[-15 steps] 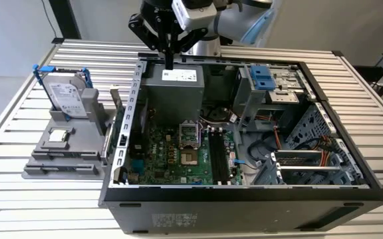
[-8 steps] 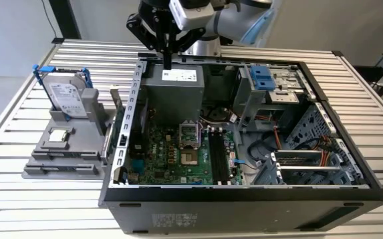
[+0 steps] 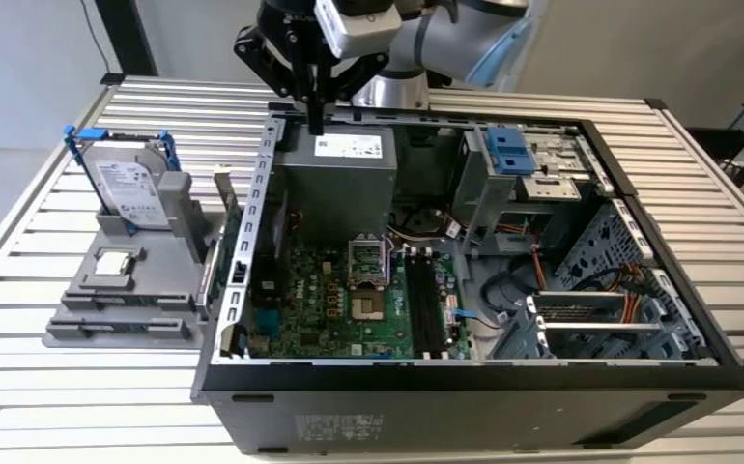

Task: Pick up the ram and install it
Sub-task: 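Reach for the ram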

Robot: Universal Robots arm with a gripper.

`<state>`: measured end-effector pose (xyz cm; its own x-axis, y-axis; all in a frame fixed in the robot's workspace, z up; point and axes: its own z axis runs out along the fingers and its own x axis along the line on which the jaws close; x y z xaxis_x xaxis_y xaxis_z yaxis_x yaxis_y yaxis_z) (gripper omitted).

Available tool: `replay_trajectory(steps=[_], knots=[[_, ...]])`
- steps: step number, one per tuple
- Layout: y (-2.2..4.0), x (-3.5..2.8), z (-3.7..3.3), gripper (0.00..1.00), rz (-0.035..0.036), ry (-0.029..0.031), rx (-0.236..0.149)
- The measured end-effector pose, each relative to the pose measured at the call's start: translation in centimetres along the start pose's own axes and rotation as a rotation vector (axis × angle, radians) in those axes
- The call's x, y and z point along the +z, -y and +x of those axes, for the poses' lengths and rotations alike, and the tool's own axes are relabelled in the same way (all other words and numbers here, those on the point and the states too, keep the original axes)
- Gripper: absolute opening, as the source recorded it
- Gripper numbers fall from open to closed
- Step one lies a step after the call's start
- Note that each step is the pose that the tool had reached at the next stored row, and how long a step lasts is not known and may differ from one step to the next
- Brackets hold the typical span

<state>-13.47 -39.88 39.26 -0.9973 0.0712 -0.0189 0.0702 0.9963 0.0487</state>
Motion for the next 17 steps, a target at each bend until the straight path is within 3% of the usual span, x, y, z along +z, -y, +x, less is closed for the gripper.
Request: replay_trajectory(steps=[17], knots=[[0.20,-0.07,2.84,0.00,0.0000,-0.0001,0.000]])
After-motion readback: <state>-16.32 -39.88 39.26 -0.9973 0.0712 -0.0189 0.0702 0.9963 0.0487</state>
